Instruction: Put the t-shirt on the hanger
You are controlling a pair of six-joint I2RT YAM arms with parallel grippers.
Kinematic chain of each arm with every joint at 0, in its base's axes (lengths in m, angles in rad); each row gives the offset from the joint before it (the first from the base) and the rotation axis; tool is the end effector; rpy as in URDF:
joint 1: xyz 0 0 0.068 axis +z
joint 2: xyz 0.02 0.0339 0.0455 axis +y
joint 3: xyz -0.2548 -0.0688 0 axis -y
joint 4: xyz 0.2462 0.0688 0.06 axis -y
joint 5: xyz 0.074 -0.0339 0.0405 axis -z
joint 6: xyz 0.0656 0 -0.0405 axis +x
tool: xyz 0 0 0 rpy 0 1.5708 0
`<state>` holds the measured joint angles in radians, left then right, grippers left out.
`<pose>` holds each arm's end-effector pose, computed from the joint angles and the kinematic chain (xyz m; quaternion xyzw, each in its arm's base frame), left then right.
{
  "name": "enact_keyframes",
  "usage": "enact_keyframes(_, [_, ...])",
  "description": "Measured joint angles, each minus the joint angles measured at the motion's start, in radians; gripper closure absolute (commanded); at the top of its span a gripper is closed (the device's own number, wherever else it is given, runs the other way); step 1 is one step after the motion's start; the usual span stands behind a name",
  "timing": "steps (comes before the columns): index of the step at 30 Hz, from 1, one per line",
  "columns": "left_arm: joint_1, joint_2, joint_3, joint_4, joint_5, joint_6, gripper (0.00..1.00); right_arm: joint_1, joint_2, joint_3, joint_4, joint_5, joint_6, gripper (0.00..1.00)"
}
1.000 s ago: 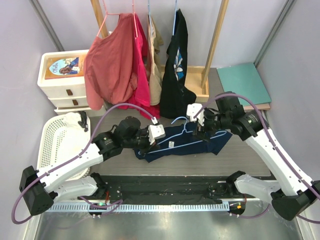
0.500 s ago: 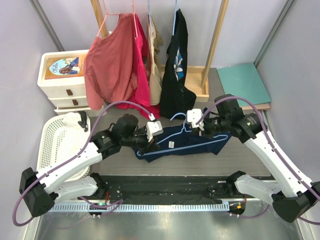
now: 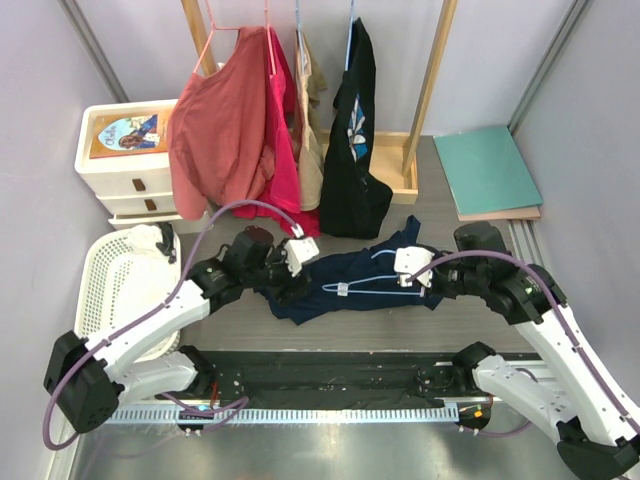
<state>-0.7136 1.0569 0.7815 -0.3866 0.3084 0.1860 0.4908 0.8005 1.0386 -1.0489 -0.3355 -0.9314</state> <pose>0.1802 -0.1824 0.2423 0.4467 0.7702 -0.2463 0.3827 0.1321 0.0951 0.3142 -0.6445 0.6533 0.0714 0.3908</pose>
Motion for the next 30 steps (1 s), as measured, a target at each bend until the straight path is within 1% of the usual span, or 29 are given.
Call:
enact_keyframes(2, [-0.019,0.031,-0.014,0.006,0.007,0.055,0.34,0.0,-0.008,-0.021,-0.006,0.032,0.001,0.99])
enact_keyframes(3, [-0.027,0.053,-0.016,0.008,0.01,0.079,0.32,0.0,-0.008,-0.033,-0.004,0.045,0.001,0.99])
enact_keyframes(8, [-0.042,0.175,-0.015,0.03,0.003,0.157,0.31,0.0,0.032,-0.079,0.039,0.088,0.002,0.99])
enact_keyframes(11, [-0.044,0.213,-0.014,0.037,-0.004,0.188,0.31,-0.002,0.071,-0.102,0.102,0.098,0.0,0.99])
enact_keyframes(16, [-0.043,0.26,0.005,0.04,-0.011,0.22,0.35,-0.004,0.099,-0.106,0.158,0.085,-0.012,0.99])
enact_keyframes(20, [-0.042,0.282,0.008,0.05,-0.011,0.24,0.53,-0.006,0.13,-0.106,0.192,0.061,-0.023,0.99])
enact_keyframes(21, [-0.041,0.287,0.008,0.055,-0.012,0.244,0.64,-0.008,0.138,-0.105,0.196,0.054,-0.027,0.99])
enact_keyframes(22, [-0.039,0.293,0.009,0.058,-0.013,0.248,0.69,-0.01,0.145,-0.105,0.2,0.047,-0.033,0.99])
enact_keyframes(23, [-0.037,0.299,0.011,0.061,-0.014,0.251,0.79,-0.011,0.151,-0.105,0.204,0.038,-0.04,0.99])
enact_keyframes(25, [-0.031,0.307,0.017,0.061,-0.014,0.262,0.84,-0.016,0.166,-0.105,0.212,0.023,-0.055,0.99])
enact_keyframes(27, [-0.016,0.31,0.024,0.061,-0.013,0.272,0.92,-0.027,0.182,-0.105,0.22,0.003,-0.069,0.99])
enact_keyframes(30, [0.003,0.312,0.04,0.059,-0.007,0.278,0.99,-0.046,0.206,-0.105,0.245,-0.023,-0.088,0.99])
